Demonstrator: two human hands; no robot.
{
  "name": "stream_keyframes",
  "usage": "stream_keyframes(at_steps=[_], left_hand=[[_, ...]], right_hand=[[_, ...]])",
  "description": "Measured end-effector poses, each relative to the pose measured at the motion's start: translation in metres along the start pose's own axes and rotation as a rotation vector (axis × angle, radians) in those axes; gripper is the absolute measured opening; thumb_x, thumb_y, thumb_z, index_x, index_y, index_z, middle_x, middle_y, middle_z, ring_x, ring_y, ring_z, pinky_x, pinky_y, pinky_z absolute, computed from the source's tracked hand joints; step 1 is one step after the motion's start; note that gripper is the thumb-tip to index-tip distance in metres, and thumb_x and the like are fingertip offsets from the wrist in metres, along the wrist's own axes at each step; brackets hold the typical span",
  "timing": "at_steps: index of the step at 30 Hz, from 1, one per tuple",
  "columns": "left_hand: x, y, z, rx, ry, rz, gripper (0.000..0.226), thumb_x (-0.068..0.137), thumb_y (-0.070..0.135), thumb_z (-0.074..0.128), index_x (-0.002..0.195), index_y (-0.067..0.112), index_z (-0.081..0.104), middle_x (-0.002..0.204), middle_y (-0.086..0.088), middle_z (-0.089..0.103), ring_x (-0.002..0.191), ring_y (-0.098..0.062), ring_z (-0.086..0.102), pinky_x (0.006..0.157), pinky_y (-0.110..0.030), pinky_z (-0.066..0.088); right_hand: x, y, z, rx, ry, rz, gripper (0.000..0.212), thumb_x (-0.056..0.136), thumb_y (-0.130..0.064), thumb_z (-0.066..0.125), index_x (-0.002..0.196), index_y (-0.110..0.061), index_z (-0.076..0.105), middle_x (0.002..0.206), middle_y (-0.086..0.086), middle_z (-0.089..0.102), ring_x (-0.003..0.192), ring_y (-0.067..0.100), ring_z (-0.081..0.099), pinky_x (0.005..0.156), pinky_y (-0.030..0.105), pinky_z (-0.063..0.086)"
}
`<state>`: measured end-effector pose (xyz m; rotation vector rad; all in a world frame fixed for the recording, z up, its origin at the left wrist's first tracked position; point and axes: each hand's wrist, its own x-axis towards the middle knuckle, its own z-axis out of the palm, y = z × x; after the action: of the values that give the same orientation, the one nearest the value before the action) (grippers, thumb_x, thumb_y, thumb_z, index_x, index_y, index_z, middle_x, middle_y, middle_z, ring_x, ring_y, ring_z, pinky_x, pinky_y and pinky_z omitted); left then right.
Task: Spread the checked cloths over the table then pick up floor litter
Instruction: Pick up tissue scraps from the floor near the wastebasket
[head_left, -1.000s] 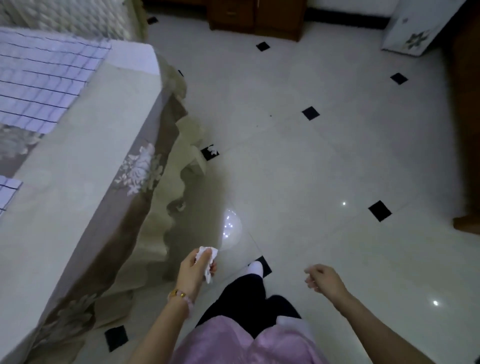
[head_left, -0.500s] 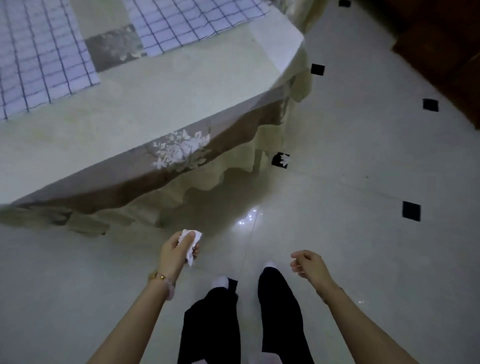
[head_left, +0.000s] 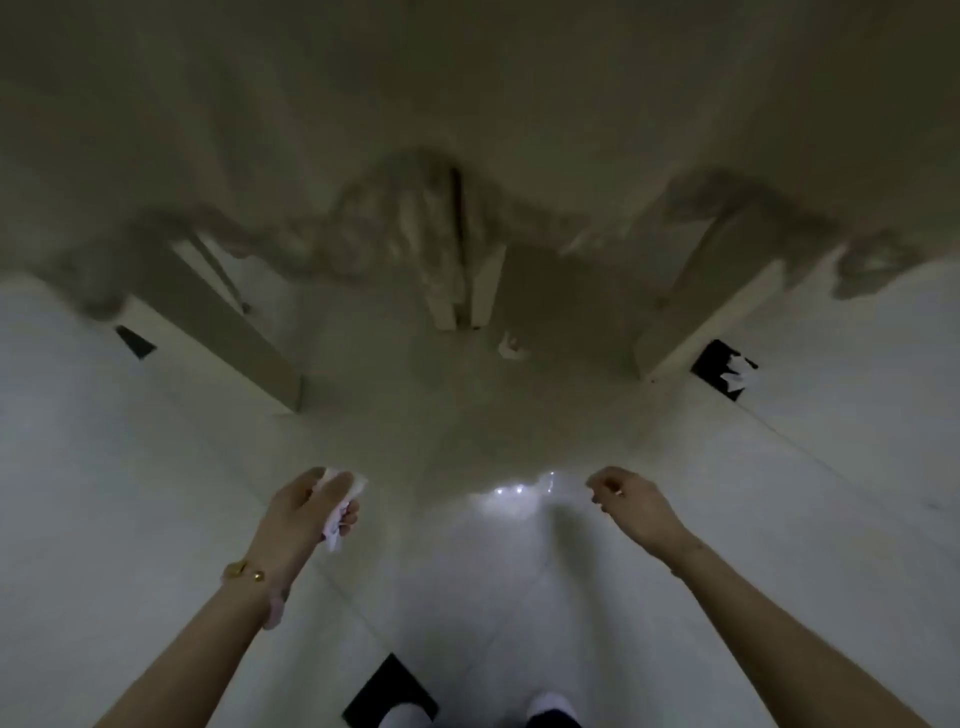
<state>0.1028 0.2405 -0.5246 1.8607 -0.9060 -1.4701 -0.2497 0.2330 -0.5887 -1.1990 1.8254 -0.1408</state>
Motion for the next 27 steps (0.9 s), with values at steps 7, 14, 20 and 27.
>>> stream_keyframes(at_steps=[7,14,20,27], left_hand=[[0.144,-0.092,0.031,-0.022,-0.008,0.097,0.024,0.072,0.039,0.067,0.062,0.019,0.06,0.054,0.003,0.061,0.052,-0.012,0.057,0.064,-0.035,0.048],[0.176,-0.123,0.047,-0.057,0.045,0.118,0.018,0.089,0.022,0.06,0.073,0.016,0.064,0.053,0.005,0.066,0.05,-0.005,0.062,0.053,-0.021,0.053],[0.167,-0.131,0.039,-0.075,0.074,0.076,0.018,0.089,0.023,0.06,0.079,0.009,0.066,0.057,0.005,0.067,0.053,-0.005,0.064,0.052,-0.017,0.054],[0.166,-0.131,0.032,-0.077,0.109,0.06,0.017,0.09,0.023,0.059,0.079,0.012,0.066,0.057,0.003,0.068,0.055,-0.007,0.065,0.057,-0.022,0.054]], right_hand=[[0.201,-0.003,0.057,-0.173,0.16,-0.217,0.025,0.095,-0.022,0.049,0.107,-0.009,0.065,0.11,0.012,0.067,0.103,0.029,0.061,0.084,0.032,0.045],[0.265,-0.024,0.081,-0.321,0.274,-0.368,0.027,0.09,-0.012,0.051,0.113,-0.003,0.064,0.115,0.017,0.064,0.105,0.033,0.059,0.085,0.032,0.043],[0.293,-0.05,0.089,-0.577,0.179,-0.563,0.05,0.087,-0.004,0.049,0.137,-0.005,0.047,0.146,0.015,0.043,0.131,0.031,0.043,0.107,0.037,0.033],[0.314,-0.053,0.096,-0.509,0.251,-0.446,0.039,0.091,-0.008,0.051,0.129,-0.006,0.055,0.131,0.02,0.052,0.115,0.034,0.052,0.096,0.031,0.038]])
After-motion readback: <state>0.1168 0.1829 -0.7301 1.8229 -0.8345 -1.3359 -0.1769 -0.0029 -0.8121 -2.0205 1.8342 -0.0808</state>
